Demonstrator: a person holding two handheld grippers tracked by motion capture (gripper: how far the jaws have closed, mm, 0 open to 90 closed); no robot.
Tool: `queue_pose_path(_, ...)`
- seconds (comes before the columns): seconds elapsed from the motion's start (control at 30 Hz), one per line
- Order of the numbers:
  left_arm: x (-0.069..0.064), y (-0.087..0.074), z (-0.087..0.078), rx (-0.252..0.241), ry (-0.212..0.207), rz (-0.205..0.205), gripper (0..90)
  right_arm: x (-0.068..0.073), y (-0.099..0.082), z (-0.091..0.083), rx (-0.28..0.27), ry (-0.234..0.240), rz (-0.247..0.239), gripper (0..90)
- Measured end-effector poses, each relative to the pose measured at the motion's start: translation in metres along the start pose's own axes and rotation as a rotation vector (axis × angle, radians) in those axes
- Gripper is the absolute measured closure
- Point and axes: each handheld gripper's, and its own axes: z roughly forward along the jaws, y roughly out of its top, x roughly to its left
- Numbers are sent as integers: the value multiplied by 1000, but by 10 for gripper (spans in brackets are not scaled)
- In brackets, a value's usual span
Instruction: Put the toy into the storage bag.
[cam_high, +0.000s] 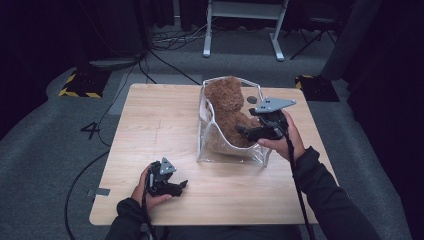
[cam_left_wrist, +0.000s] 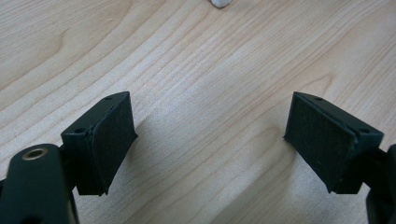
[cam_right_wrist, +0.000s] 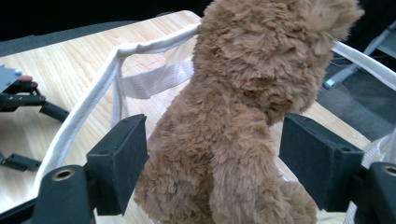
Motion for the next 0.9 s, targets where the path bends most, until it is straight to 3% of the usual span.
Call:
queue_pose_path(0.3,0,0,0,0,1,1,159,0,-1,-13,-12,-8,-48,240)
queue_pose_path(0.9,0,0,0,0,1,1,159,-14,-11,-37,-14,-27,-41,248)
